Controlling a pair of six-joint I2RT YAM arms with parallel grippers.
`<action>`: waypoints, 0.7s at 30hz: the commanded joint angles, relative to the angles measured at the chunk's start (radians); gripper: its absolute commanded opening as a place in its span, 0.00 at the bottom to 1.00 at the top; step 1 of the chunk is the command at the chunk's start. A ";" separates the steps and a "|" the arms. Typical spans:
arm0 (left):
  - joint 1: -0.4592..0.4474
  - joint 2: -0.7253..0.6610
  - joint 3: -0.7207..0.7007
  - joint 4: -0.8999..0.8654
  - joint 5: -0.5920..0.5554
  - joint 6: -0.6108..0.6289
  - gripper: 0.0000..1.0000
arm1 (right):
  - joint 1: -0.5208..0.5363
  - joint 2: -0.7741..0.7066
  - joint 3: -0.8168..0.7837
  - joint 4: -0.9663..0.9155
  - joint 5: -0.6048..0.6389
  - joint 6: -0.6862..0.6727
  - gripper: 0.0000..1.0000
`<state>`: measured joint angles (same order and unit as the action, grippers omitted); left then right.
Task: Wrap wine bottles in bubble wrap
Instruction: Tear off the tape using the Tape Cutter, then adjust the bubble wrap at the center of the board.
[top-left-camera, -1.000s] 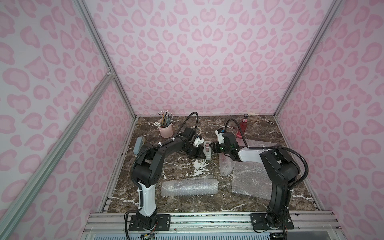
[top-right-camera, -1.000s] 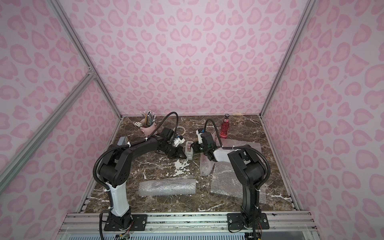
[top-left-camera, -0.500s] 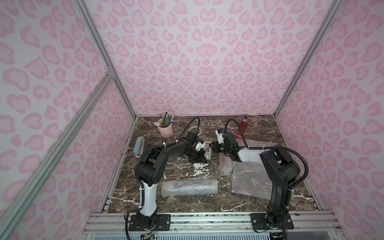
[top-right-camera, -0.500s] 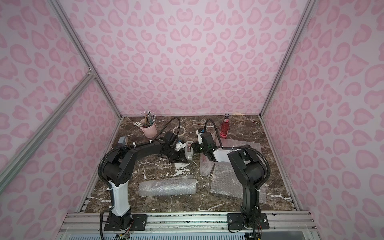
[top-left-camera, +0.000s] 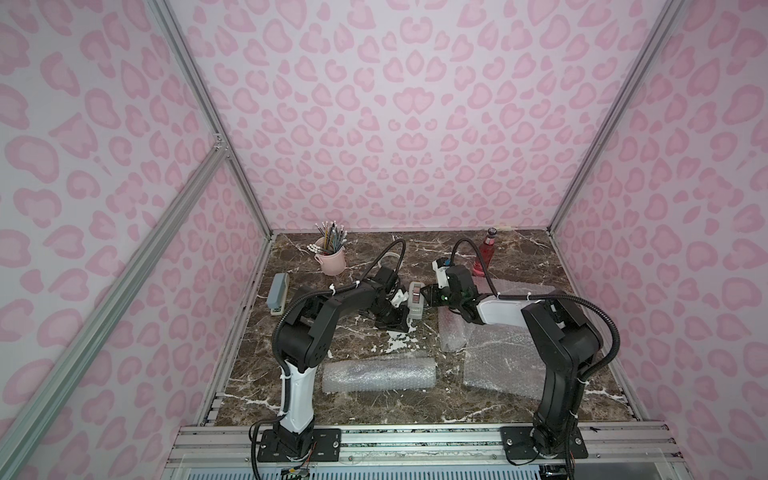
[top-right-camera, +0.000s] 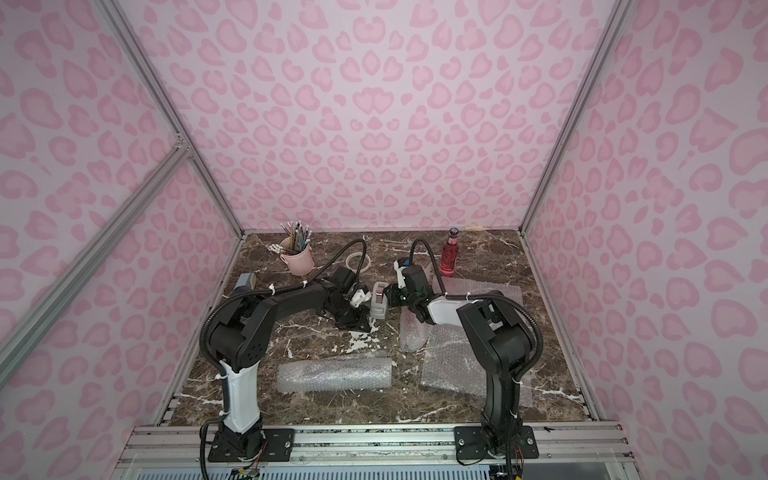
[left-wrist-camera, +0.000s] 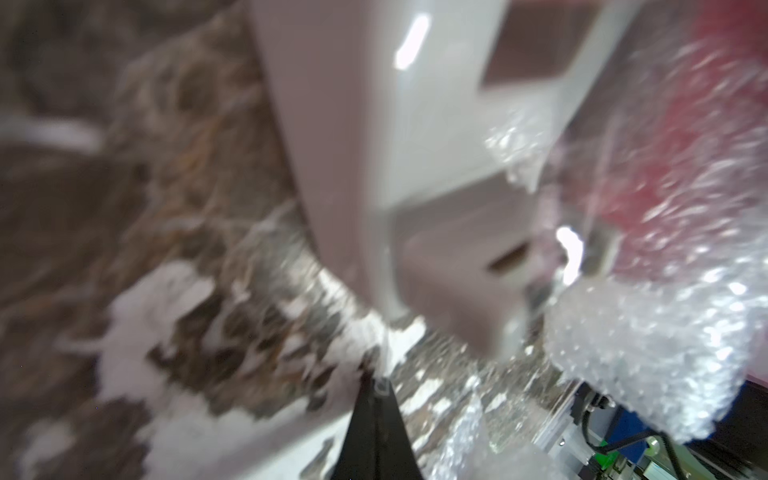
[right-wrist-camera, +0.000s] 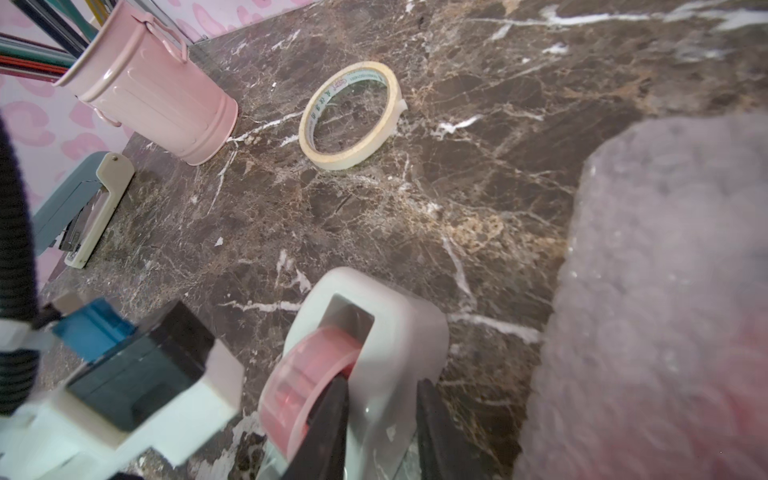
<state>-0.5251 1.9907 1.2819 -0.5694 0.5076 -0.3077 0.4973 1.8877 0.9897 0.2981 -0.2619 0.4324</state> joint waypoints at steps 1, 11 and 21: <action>0.000 -0.055 0.027 -0.080 -0.028 0.050 0.03 | 0.001 -0.047 -0.017 -0.088 -0.017 -0.065 0.38; 0.059 -0.206 0.060 -0.301 -0.108 0.152 0.03 | 0.046 -0.298 -0.082 -0.031 -0.240 -0.236 0.99; 0.168 -0.450 0.030 -0.463 -0.175 0.237 0.03 | 0.242 -0.226 -0.073 -0.217 -0.473 -0.433 0.99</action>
<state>-0.3759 1.5780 1.3170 -0.9562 0.3561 -0.1089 0.7052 1.6234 0.8955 0.1768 -0.6662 0.0971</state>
